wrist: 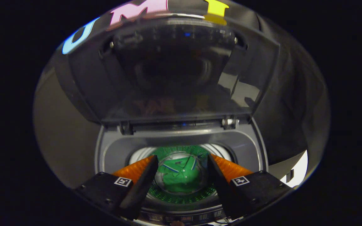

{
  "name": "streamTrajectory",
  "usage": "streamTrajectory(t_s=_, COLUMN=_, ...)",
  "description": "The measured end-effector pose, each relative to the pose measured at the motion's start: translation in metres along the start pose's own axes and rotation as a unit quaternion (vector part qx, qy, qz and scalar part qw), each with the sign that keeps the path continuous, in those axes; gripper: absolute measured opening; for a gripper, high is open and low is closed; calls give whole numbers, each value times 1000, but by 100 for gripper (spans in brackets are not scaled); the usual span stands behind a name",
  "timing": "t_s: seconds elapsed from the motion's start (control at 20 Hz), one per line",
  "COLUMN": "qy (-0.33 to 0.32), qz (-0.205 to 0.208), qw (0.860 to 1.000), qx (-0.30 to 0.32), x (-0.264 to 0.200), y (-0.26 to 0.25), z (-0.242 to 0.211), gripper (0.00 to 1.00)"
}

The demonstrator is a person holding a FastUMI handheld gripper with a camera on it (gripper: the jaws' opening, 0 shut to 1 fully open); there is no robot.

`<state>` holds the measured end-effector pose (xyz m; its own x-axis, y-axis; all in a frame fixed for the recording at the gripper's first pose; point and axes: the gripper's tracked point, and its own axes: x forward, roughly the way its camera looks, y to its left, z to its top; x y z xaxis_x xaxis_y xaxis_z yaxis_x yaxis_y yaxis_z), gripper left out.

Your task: Put the clothes into the washing machine and then close the washing machine lid.

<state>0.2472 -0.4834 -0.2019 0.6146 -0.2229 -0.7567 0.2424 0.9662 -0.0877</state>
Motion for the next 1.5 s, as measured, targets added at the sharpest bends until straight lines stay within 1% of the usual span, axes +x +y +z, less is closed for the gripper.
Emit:
streamTrajectory(t_s=0.1, qy=-31, qz=-5, qw=999, qx=-6, x=-21, y=-1, z=32, gripper=99)
streamTrajectory(t_s=0.2, qy=-65, qz=7, qw=998, qx=-2, x=-41, y=4, z=66, gripper=99)
streamTrajectory(t_s=0.4, qy=-126, qz=0, qw=992, qx=2, x=-75, y=-3, z=127, gripper=99)
streamTrajectory(t_s=0.55, qy=-154, qz=1, qw=988, qx=-5, x=-89, y=-1, z=160, gripper=99)
streamTrajectory(t_s=0.75, qy=-178, qz=5, qw=984, qx=-5, x=-97, y=3, z=191, gripper=99)
streamTrajectory(t_s=0.95, qy=-190, qz=8, qw=982, qx=-10, x=-92, y=8, z=217, gripper=99)
streamTrajectory(t_s=1.15, qy=-183, qz=14, qw=983, qx=-4, x=-67, y=11, z=233, gripper=99)
streamTrajectory(t_s=1.2, qy=-175, qz=19, qw=984, qx=-1, x=-58, y=12, z=234, gripper=99)
streamTrajectory(t_s=1.4, qy=-156, qz=13, qw=988, qx=-3, x=-28, y=11, z=231, gripper=99)
streamTrajectory(t_s=1.5, qy=-142, qz=22, qw=990, qx=3, x=-17, y=14, z=225, gripper=99)
